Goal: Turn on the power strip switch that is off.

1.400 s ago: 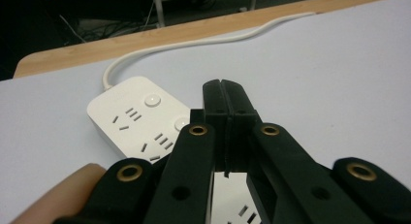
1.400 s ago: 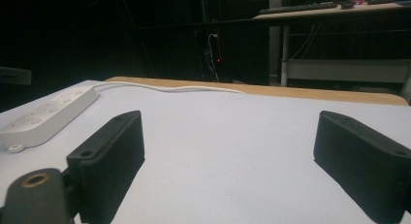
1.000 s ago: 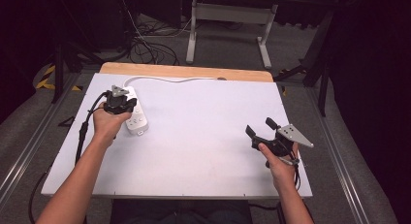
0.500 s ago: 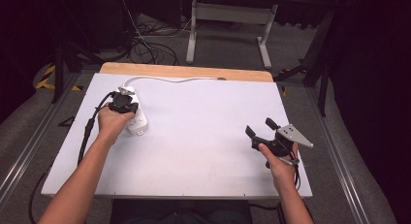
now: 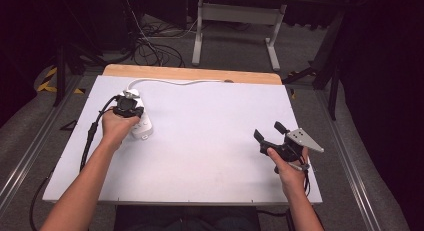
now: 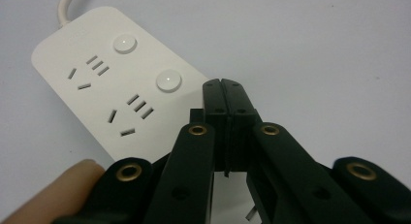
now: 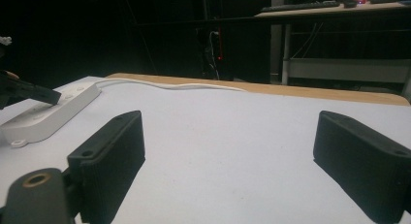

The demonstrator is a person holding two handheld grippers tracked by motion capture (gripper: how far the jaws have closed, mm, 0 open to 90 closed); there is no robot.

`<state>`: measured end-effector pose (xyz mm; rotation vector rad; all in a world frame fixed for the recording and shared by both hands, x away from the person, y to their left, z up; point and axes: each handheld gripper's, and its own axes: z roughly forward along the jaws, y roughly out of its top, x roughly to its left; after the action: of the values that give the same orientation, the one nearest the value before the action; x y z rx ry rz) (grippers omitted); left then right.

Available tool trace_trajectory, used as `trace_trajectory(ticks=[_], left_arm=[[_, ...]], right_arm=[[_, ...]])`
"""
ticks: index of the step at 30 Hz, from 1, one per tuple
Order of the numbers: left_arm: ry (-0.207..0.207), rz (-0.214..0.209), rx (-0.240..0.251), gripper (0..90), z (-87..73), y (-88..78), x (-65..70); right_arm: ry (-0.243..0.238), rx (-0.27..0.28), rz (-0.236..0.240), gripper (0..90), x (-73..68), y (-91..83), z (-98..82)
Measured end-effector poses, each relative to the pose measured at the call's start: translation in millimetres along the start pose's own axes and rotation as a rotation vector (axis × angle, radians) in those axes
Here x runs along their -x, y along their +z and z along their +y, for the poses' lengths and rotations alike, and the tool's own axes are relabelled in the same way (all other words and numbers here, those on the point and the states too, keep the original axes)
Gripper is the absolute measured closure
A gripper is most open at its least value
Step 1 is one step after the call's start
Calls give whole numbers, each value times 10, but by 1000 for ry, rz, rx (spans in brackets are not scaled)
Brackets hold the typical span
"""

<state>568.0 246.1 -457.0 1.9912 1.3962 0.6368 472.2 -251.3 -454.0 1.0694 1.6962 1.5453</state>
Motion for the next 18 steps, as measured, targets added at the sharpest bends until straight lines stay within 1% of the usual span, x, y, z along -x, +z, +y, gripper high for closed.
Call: trace_trajectory(ticks=[1, 2, 3, 4, 5, 6, 7, 8, 9, 10, 12, 13, 14, 15, 16, 17, 18], left_arm=[[-6, -2, -2, 900, -5, -1, -1], [-3, 2, -2, 900, -10, -1, -1], [-4, 15, -9, 900, -11, -2, 2], [4, 45, -16, 900, -8, -2, 3], [1, 58, -19, 900, -13, -7, -6], [-17, 44, -18, 900, -17, -12, -24], [-40, 12, -10, 900, -29, -16, -63], [-52, -1, -4, 900, -39, -18, -81], [-54, -15, -1, 900, -46, -23, -100], [-48, -17, -2, 900, -45, -25, -102], [-40, -6, 6, 900, -49, -20, -91], [-42, -13, 15, 900, -47, -19, -96], [-54, -30, 29, 900, -36, -29, -91], [-51, -30, 36, 900, -27, -35, -83], [-52, -41, 34, 900, -20, -35, -64], [-43, -47, 17, 900, -24, -20, -52], [-42, -48, 19, 900, -27, -13, -46]], right_arm=[[0, 0, 0, 118, -1, 0, 0], [-1, 0, -1, 118, -1, -2, 1], [0, 1, -1, 119, -1, -7, 5], [0, 1, -1, 119, -1, -7, 5], [1, 3, -2, 119, -1, -9, 6], [2, 5, -3, 119, 0, -12, 8], [3, 5, -3, 119, 1, -13, 9], [2, 5, -3, 119, 2, -15, 10], [5, 6, -2, 119, 0, -14, 12], [5, 6, -2, 119, 0, -14, 12], [2, 7, -2, 119, 1, -10, 14], [2, 7, -2, 119, 1, -10, 14], [1, 7, -1, 119, 2, -8, 15], [0, 5, -1, 119, 3, -5, 14], [0, 4, -1, 119, 5, -3, 13], [0, -1, -2, 119, 9, 1, 10], [0, -1, -2, 119, 9, 1, 10]])
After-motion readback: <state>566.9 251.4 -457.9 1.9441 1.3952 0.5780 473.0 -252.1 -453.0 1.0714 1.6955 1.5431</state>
